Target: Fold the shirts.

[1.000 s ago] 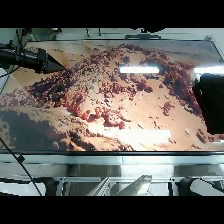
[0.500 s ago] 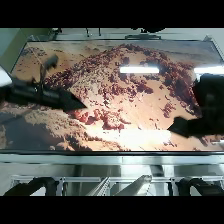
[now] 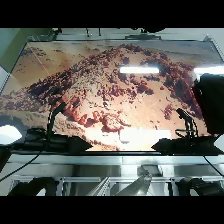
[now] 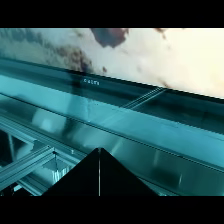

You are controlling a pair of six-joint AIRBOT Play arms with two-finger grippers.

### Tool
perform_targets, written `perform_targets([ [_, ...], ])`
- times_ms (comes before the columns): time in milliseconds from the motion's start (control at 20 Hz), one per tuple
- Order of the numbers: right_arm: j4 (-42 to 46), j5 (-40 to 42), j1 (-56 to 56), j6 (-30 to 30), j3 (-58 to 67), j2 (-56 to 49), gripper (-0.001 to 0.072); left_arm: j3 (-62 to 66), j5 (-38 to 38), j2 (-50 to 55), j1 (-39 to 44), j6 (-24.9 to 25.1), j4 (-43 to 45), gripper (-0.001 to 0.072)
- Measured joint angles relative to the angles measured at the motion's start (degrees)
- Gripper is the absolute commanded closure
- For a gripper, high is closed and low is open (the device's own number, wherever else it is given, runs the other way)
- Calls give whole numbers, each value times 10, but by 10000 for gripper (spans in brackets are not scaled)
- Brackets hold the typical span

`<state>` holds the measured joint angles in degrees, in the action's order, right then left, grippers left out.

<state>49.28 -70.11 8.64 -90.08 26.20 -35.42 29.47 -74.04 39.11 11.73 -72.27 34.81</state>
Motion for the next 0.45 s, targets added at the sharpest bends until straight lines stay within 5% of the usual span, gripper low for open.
perform_targets([
  [450, -26, 2, 3, 4, -5, 2, 696, -14, 6, -55, 2, -2, 0, 691],
])
